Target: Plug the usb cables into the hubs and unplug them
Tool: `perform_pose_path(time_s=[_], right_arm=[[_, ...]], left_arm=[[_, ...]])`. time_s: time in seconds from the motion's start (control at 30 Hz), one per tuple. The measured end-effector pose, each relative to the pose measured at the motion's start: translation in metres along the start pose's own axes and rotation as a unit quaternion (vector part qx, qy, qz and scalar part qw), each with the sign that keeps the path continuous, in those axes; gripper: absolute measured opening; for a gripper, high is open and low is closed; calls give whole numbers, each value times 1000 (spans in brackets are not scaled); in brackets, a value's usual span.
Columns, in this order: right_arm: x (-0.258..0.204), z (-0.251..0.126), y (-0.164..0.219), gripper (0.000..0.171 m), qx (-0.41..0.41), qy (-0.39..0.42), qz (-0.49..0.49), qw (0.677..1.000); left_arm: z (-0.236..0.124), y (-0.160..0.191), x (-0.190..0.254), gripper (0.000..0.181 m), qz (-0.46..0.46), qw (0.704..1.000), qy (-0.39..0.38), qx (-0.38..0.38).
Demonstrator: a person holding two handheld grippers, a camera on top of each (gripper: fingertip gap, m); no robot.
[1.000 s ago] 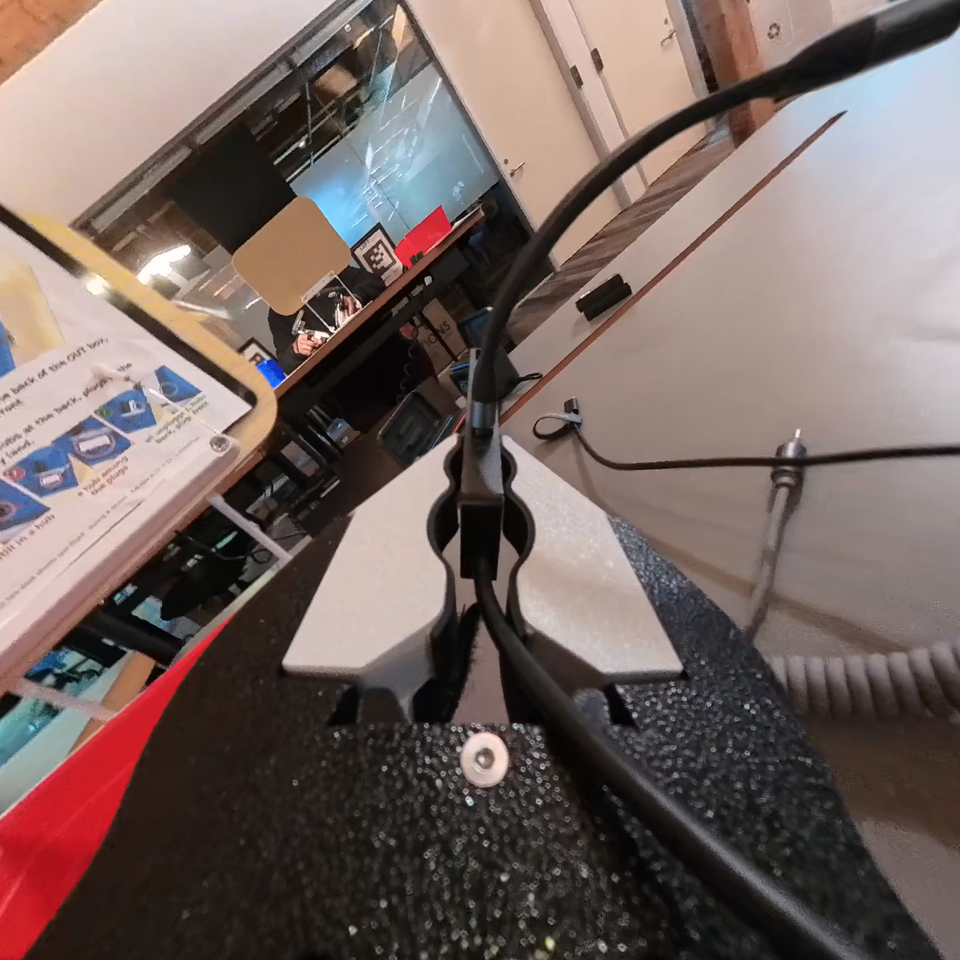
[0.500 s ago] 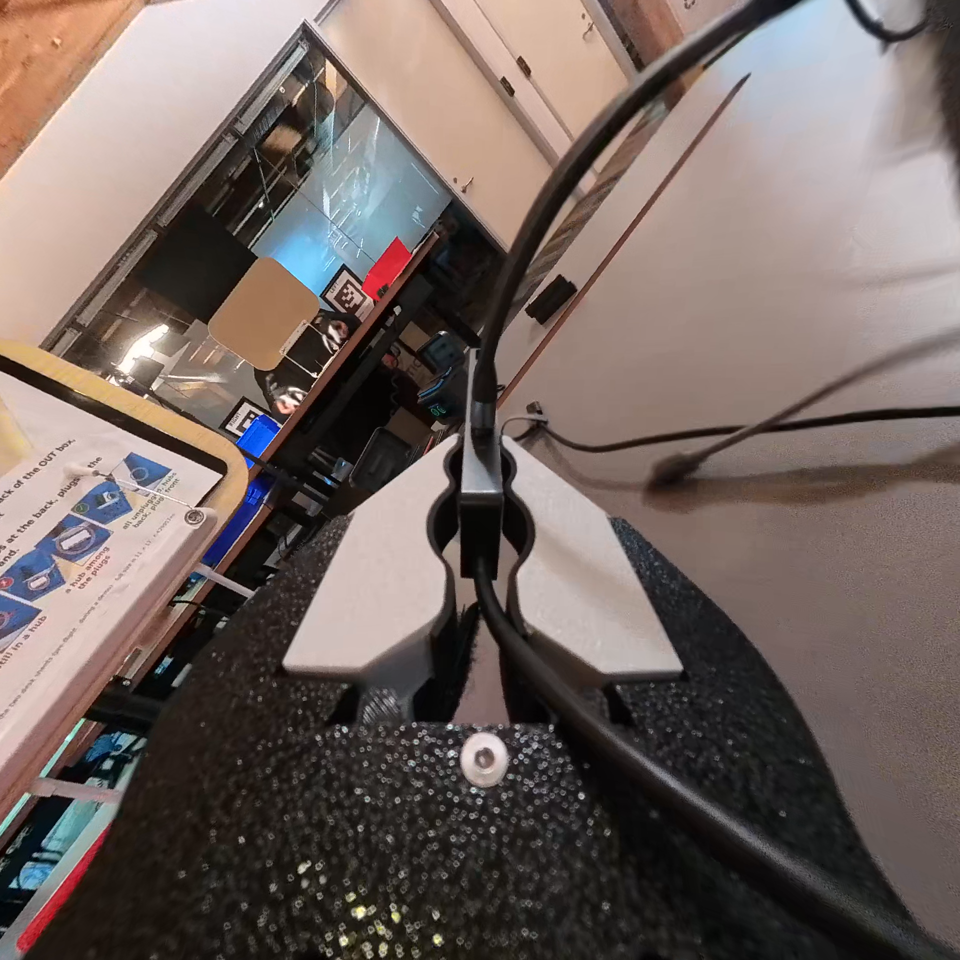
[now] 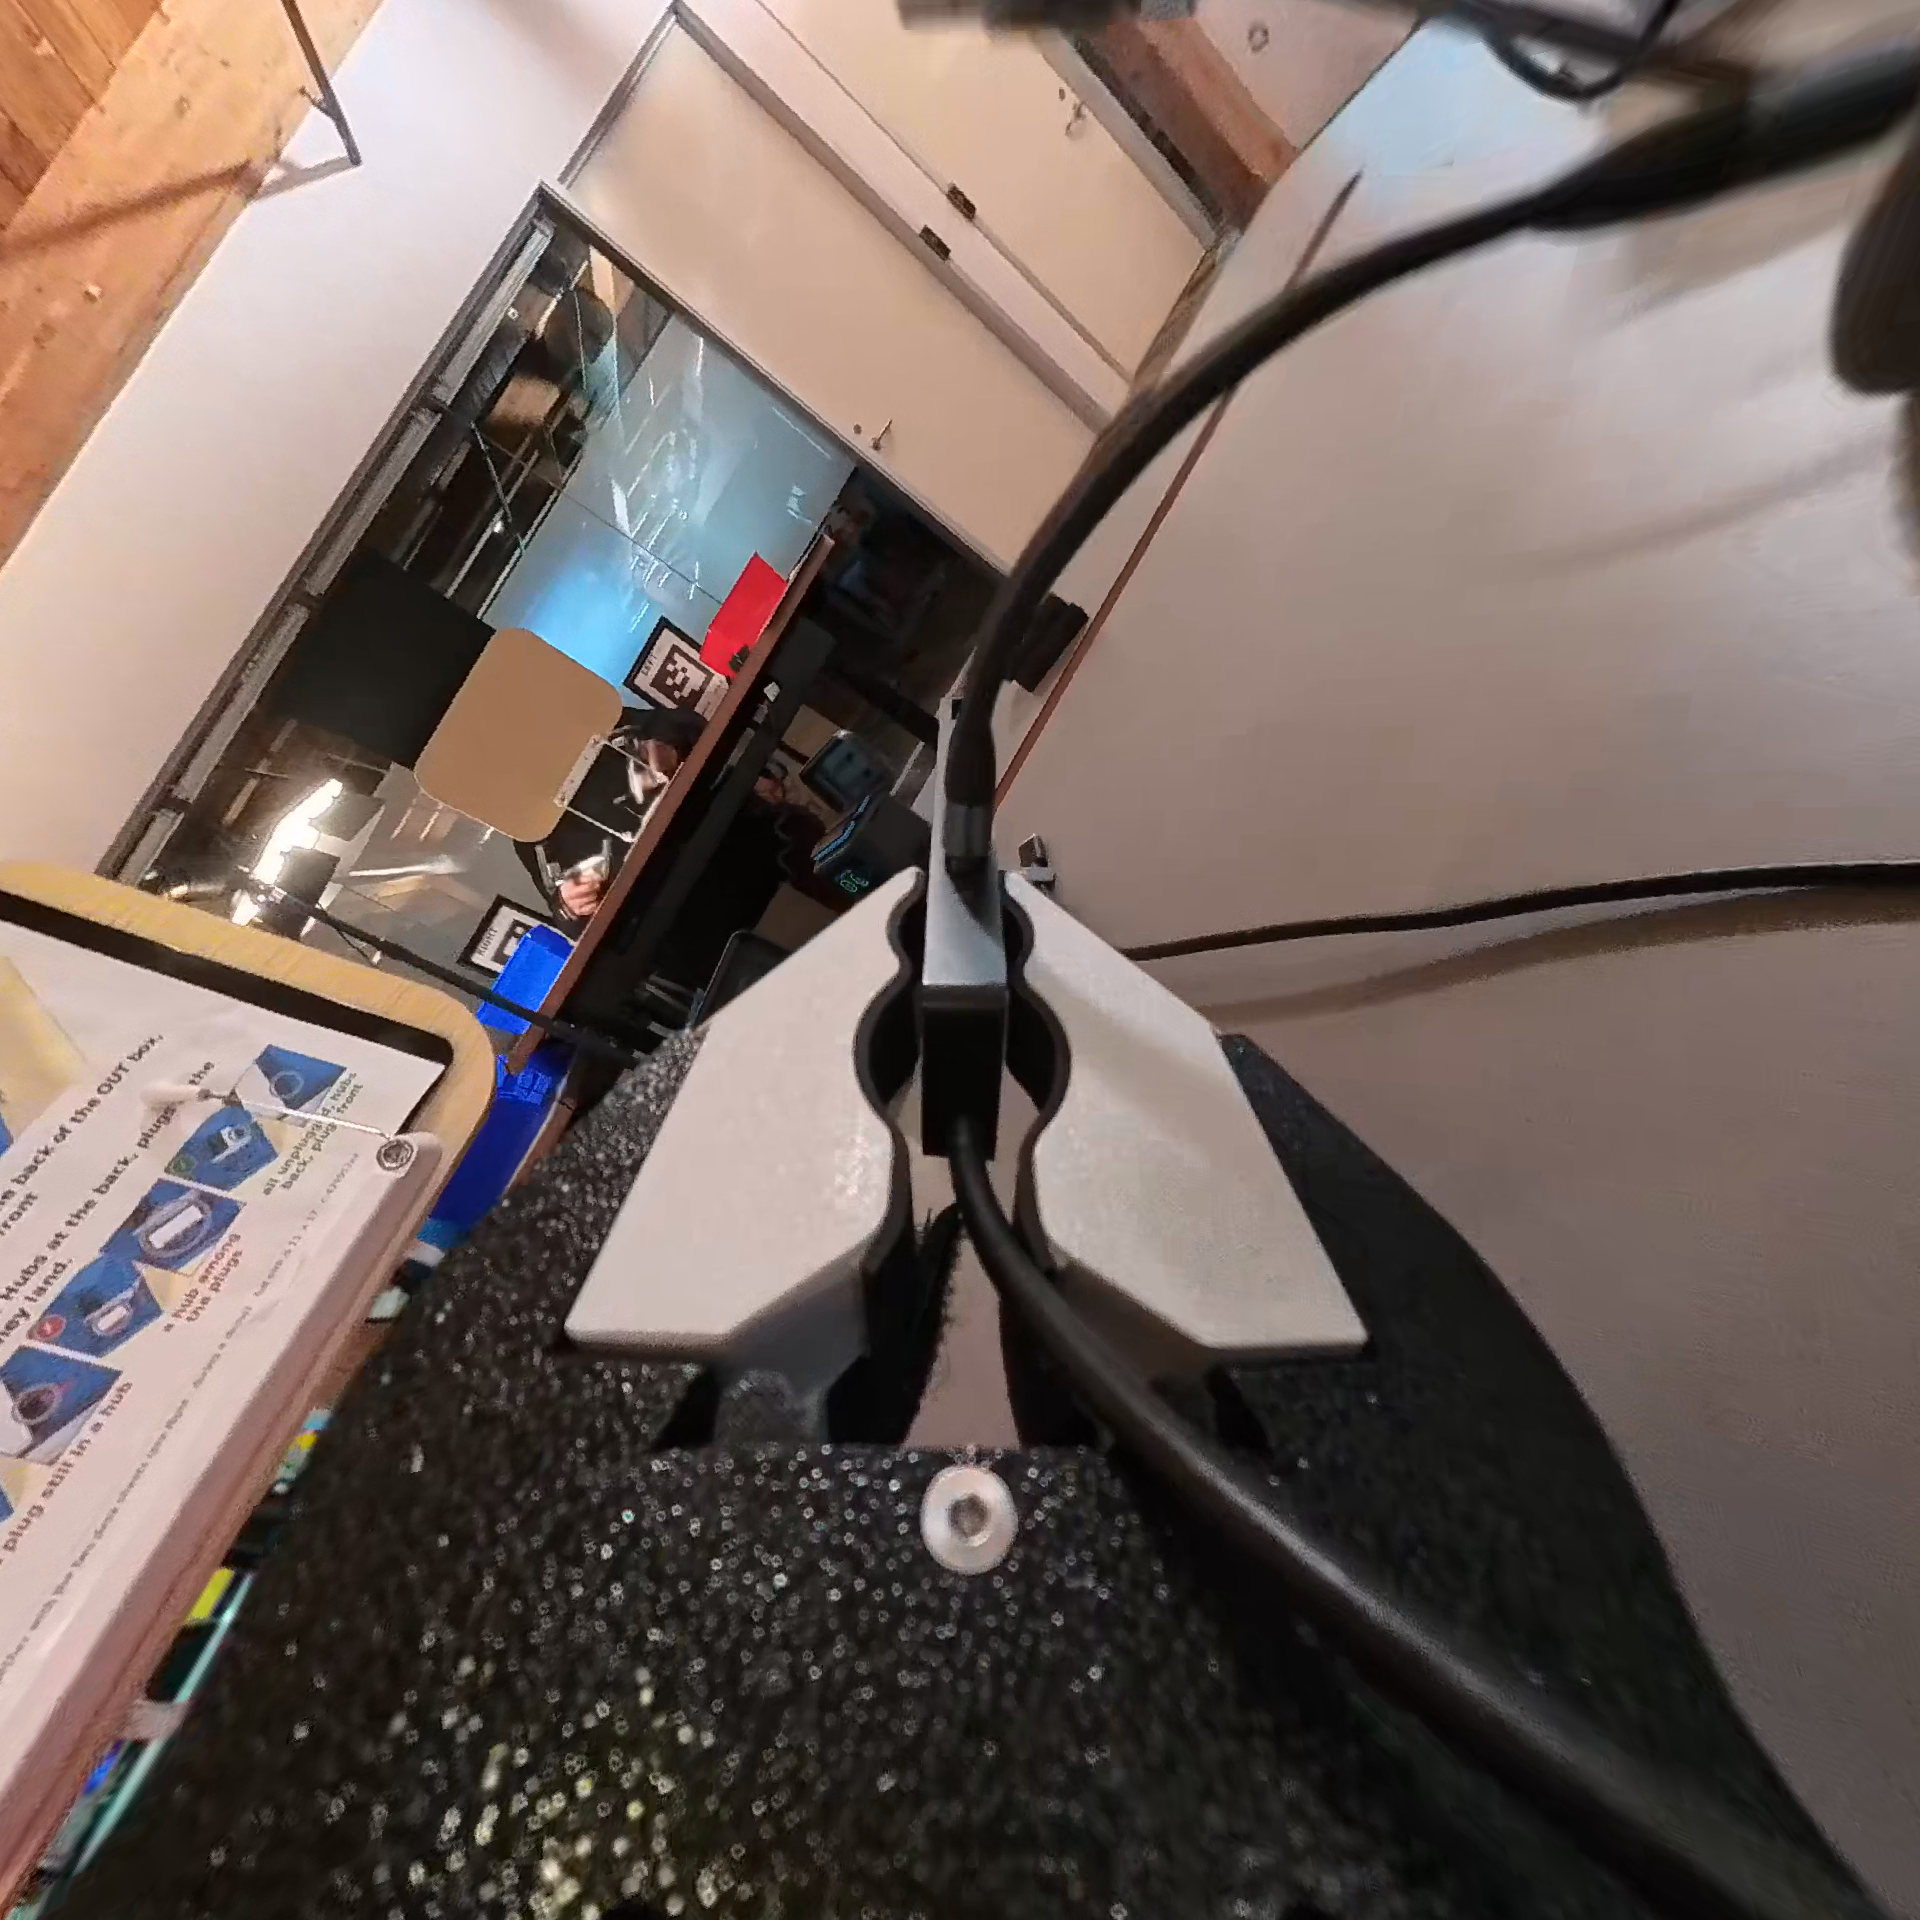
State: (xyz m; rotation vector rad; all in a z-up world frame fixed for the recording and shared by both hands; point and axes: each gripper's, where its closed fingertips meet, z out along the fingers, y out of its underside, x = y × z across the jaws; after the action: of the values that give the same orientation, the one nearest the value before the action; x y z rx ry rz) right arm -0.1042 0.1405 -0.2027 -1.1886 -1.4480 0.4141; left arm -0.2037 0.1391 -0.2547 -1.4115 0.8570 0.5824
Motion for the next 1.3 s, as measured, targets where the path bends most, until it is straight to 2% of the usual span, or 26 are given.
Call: perform_pose_path(time_s=[0.33,0.4,0.47,0.53,0.63,0.7,0.73,0.83,0.97,1.03,1.1,1.17,1.23,1.3], right_arm=[[-31,24,23,4,-41,-66,16,997],[-36,27,27,5,-50,-91,56,993],[-38,29,36,5,-68,-123,139,980],[-41,29,51,5,-111,-167,243,949],[-51,26,69,4,-156,-250,420,858],[-55,28,79,4,-176,-290,496,799],[-53,32,90,5,-194,-286,507,790],[-48,41,120,5,-246,-240,434,833],[-27,44,115,4,-236,-150,280,918],[-14,39,112,4,-245,-103,216,939],[-14,32,108,4,-251,-107,184,944],[-35,26,101,4,-254,-193,266,910],[-54,20,85,4,-239,-302,407,829],[-56,17,91,4,-257,-350,477,764]], left_arm=[[-1,-17,22,9,83,996,20,19],[-2,-20,24,9,106,994,17,23],[-3,-20,26,9,135,991,16,22],[-3,-19,28,9,163,986,15,19],[-4,-18,29,9,178,984,17,20],[-4,-17,29,9,177,984,19,19],[-4,-16,28,9,179,984,17,17],[-4,-12,23,9,175,984,12,11],[-4,-6,17,9,158,987,5,3],[-3,-4,13,9,142,990,1,-1],[-3,-1,10,9,126,992,-1,-8],[-3,2,8,9,118,993,-2,-10],[-3,3,8,8,114,993,-2,-12],[-3,3,7,8,112,994,-2,-11]])
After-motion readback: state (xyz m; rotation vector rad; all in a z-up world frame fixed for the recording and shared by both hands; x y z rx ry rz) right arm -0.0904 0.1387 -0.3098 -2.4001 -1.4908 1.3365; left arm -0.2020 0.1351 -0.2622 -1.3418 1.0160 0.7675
